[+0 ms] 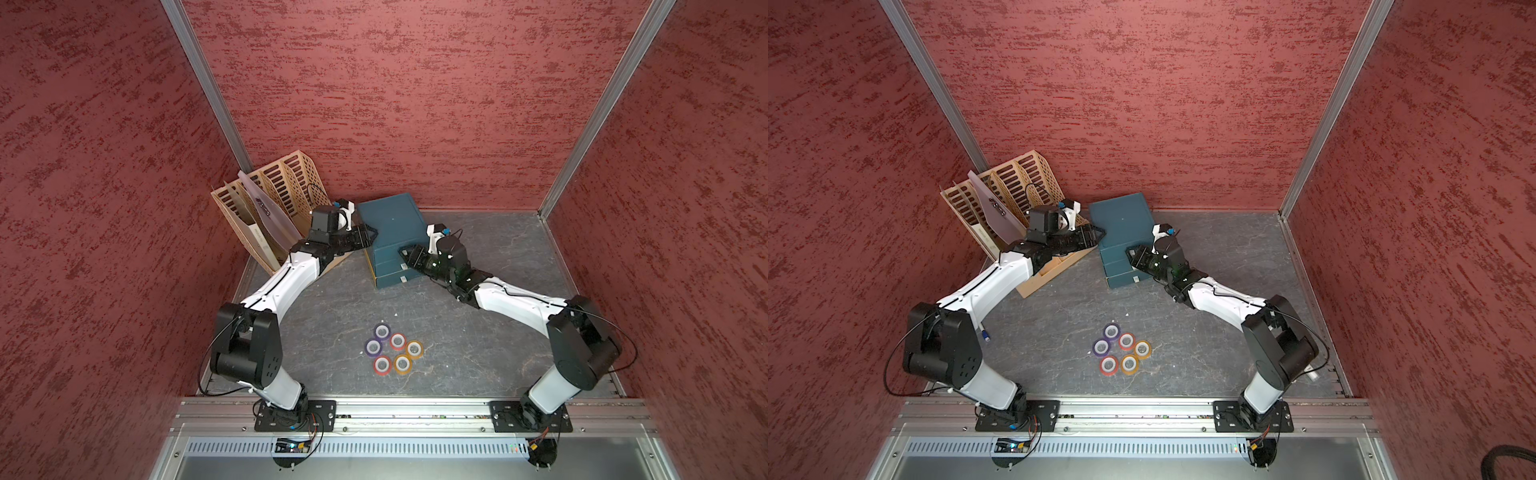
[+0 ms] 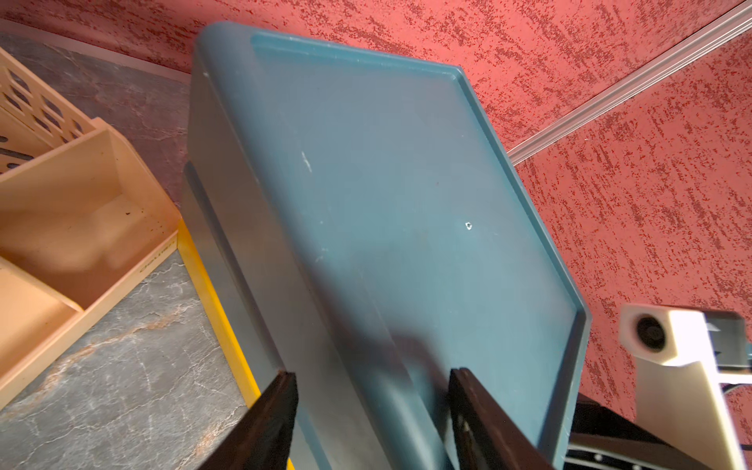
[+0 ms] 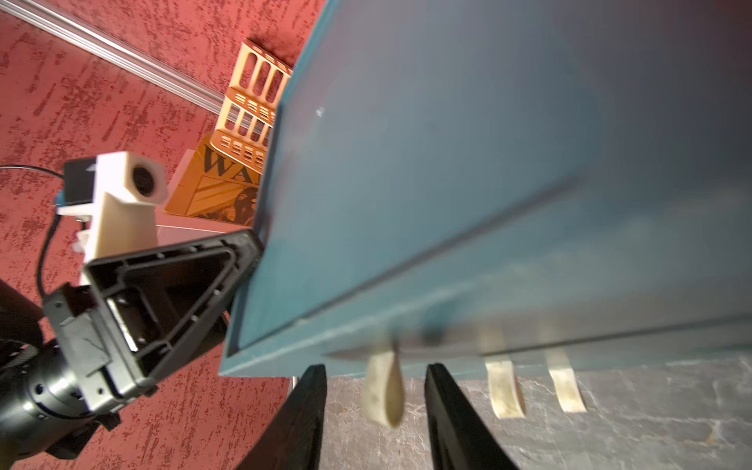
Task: Place the transparent tape into the drawer according to color
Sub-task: Open the drawer in the storage box.
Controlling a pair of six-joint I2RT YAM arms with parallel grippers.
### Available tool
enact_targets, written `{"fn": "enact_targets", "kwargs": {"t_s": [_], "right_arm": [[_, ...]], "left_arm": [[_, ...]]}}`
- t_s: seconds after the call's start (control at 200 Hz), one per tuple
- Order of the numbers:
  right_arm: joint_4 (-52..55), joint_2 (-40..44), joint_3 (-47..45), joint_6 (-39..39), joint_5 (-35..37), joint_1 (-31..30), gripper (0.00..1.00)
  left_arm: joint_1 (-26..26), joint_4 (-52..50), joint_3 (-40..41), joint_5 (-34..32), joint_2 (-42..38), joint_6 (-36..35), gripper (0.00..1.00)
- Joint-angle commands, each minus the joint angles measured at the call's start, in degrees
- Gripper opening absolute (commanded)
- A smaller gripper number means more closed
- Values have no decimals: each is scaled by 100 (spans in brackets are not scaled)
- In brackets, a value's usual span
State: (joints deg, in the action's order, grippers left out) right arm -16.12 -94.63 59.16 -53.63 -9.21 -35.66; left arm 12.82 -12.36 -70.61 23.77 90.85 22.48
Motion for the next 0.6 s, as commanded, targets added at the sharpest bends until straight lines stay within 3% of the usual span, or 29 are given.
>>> {"fn": "enact_targets", "kwargs": {"t_s": [0.0, 0.371, 0.591], "right_arm": [[-333, 68, -122, -231, 60, 33, 44], [-837, -33, -156, -412, 69, 33, 42], [-823, -159, -79, -506, 67, 41, 23]], "left_arm": [[-42, -36, -67, -21, 76, -62, 63], [-47, -43, -89, -3, 85, -77, 62], [-51, -15, -75, 39, 118, -67, 62]]}}
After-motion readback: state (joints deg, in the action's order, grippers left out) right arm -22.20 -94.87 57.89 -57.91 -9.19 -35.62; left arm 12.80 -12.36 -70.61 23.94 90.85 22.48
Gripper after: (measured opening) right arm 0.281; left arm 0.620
